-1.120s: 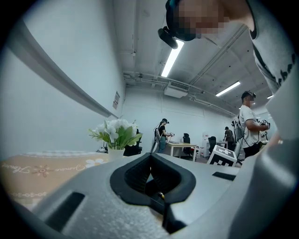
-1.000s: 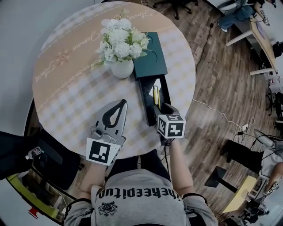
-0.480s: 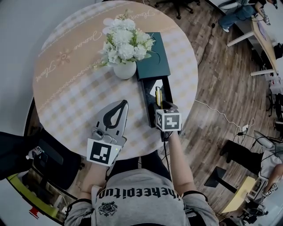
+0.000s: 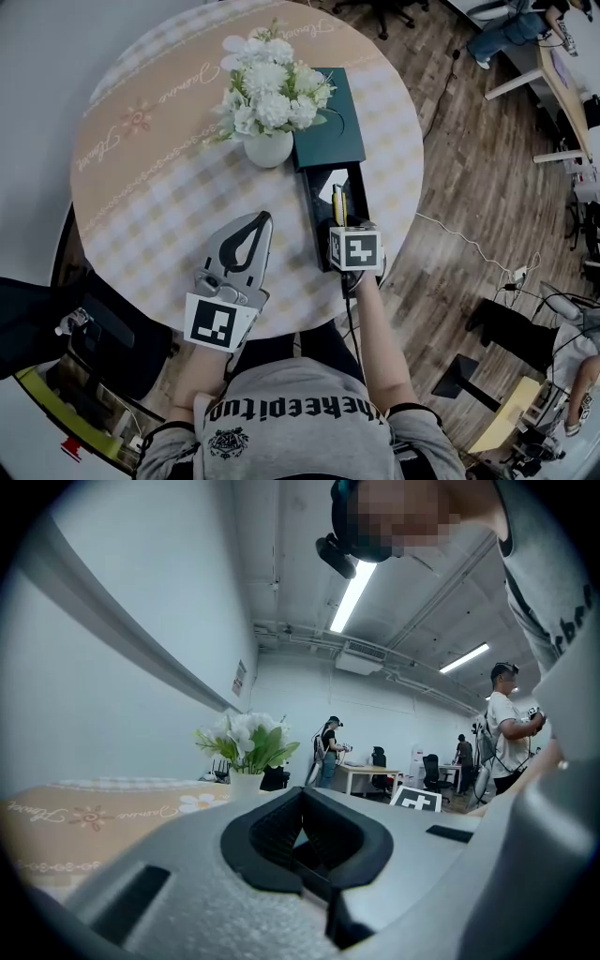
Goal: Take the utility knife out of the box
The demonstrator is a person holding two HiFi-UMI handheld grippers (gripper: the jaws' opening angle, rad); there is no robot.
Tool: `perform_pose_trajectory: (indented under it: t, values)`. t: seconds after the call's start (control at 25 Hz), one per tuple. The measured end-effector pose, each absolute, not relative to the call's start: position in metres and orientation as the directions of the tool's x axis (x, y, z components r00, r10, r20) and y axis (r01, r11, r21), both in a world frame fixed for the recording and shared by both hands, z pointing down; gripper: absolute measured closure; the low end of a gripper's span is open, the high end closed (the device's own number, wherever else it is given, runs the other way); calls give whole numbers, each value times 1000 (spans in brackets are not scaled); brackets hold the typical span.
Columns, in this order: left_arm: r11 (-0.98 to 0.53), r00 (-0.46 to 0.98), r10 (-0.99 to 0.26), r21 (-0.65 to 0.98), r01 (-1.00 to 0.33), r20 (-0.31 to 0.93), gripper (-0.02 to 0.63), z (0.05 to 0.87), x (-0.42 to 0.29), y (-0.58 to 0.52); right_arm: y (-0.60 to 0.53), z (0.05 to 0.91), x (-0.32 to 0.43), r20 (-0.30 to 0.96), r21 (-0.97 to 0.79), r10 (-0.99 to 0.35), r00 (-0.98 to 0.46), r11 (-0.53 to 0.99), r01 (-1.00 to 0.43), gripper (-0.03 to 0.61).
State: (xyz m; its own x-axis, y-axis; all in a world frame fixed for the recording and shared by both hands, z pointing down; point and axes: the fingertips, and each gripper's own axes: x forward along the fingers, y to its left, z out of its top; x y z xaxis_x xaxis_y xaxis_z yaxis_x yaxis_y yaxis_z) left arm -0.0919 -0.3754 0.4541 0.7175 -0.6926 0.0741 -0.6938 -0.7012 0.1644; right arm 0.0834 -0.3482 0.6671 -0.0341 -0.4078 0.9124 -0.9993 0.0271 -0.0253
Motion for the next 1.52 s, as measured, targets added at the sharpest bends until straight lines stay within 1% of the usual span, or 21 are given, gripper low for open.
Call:
perform_pose_trajectory:
  t: [0.04,0.08,0.28,0.4,0.52,0.64,0.88,1.24,1.4,1.52]
  values:
    - [-700,717,-694,165,-695,73,597,454,-92,-375,-348,667,84,912,-27,-409,-34,24,-999,426]
    - [-700,716,-694,164,-695,71,597,453,-92,-375,-349,667,85,912,-29,-410,-36,22,-999,458]
    - [-701,715,-696,154,-696,62,597,448,-90,-371,-349,667,83,906,-14,-422,-33,48,-999,460]
    - [-702,713,-699,139,-698,53,597,442,-89,-367,-349,661,80,881,15,-472,-22,74,-997,462]
    - [-699,709,-704,128,-704,50,597,437,-89,-362,-351,645,79,822,4,-567,-43,81,-997,462]
    - [-690,699,-714,120,-714,50,597,436,-89,-357,-353,624,73,742,-47,-663,-100,97,-994,462]
    - [-679,683,-729,92,-729,33,597,425,-80,-340,-346,575,66,607,-44,-778,-166,175,-984,462]
    - [-655,656,-755,45,-754,-5,597,396,-59,-302,-314,505,74,454,-115,-852,-260,234,-965,462]
    - [-641,640,-767,13,-767,-46,597,381,-50,-281,-294,479,80,406,-109,-867,-289,268,-957,462]
    - [-632,632,-773,-16,-775,-47,597,377,-44,-264,-279,462,86,374,-105,-875,-308,290,-951,462]
